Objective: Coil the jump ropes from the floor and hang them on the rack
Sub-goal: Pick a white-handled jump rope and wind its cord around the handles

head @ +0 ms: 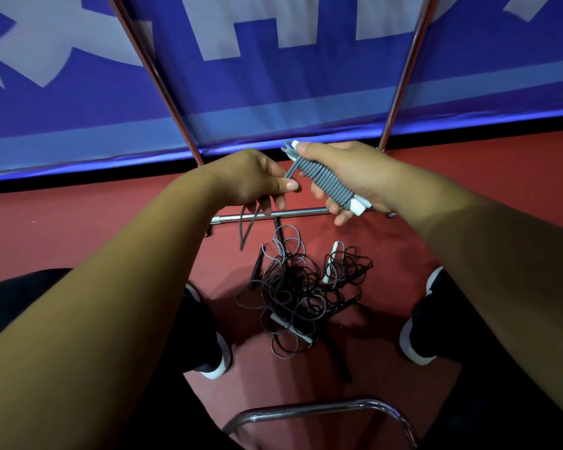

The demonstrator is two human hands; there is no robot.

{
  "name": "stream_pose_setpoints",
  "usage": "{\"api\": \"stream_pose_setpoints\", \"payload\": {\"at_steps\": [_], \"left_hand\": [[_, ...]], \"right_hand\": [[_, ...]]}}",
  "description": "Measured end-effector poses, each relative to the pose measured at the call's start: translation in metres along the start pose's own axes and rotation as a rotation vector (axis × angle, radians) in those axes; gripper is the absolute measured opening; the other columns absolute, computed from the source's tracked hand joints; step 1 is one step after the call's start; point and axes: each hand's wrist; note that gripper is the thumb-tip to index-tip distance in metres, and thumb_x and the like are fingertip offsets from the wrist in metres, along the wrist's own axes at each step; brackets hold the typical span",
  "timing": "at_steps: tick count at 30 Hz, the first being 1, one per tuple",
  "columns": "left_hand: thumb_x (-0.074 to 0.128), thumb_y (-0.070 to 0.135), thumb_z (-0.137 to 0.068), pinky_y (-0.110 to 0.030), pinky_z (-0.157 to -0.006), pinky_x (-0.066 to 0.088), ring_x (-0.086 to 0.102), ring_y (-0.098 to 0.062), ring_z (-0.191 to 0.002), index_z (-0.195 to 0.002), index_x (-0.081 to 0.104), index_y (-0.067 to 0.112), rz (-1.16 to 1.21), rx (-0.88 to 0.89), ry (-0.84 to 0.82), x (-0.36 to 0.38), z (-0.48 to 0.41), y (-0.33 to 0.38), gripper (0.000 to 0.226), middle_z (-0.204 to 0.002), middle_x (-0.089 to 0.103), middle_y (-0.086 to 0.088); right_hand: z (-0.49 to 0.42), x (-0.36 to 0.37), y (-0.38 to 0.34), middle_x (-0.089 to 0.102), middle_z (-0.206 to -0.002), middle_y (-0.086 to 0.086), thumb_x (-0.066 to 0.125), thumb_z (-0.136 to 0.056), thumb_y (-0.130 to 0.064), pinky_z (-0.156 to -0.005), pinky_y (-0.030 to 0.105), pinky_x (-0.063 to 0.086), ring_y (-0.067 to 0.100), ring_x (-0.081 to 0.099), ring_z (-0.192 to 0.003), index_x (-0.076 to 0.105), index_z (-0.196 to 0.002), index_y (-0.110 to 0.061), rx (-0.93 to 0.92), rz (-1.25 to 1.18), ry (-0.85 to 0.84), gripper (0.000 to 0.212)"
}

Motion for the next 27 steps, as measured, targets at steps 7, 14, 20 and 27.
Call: {"api": "stream_pose_setpoints", "payload": {"at_steps": [7, 14, 20, 27], "left_hand": [[0.068, 0.004, -0.098, -0.047, -0.080, 0.063, 0.076, -0.037, -0.083, -0.086, 0.074, 0.011, 0.114, -0.051, -0.027, 0.005, 0.001, -0.001, 0.015, -0.086, 0.078, -0.012], [0.060, -0.014, -0.091, -0.033, -0.070, 0.057, 0.064, -0.014, -0.073, -0.095, 0.079, 0.009, 0.143, 0.171, -0.027, 0.004, 0.011, 0.000, 0.031, -0.084, 0.075, -0.014], [0.076, -0.003, -0.087, -0.026, -0.085, 0.060, 0.072, -0.010, -0.088, -0.104, 0.082, 0.010, 0.251, 0.246, 0.090, 0.000, 0.009, 0.013, 0.022, -0.098, 0.081, -0.005], [0.076, -0.002, -0.086, -0.024, -0.091, 0.058, 0.074, -0.007, -0.085, -0.096, 0.083, 0.015, 0.053, 0.289, 0.203, 0.003, 0.006, 0.022, 0.021, -0.086, 0.080, 0.004]], "right_hand": [[0.005, 0.008, -0.003, 0.061, -0.070, 0.009, 0.050, -0.104, -0.064, -0.049, 0.029, 0.050, 0.022, 0.052, -0.044, 0.071, -0.105, -0.015, 0.065, 0.094, -0.203, 0.054], [0.067, 0.027, 0.001, 0.036, -0.030, -0.008, 0.048, -0.109, -0.014, -0.047, 0.013, 0.041, -0.001, 0.044, -0.029, 0.043, -0.023, -0.014, -0.051, 0.283, -0.233, 0.086], [0.023, 0.009, -0.006, 0.064, -0.074, 0.002, 0.052, -0.096, -0.068, -0.046, 0.019, 0.034, 0.013, 0.039, -0.041, 0.083, -0.089, -0.038, 0.274, 0.011, -0.555, 0.045], [0.002, 0.000, 0.010, 0.057, -0.077, 0.005, 0.061, -0.102, -0.056, -0.050, 0.023, 0.040, 0.017, 0.044, -0.050, 0.064, -0.129, -0.024, 0.284, 0.049, -0.447, 0.041]]}}
Point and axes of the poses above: each hand's wrist, its own z-axis away from the middle knuckle, its own x-axis out of the palm, y = z × x
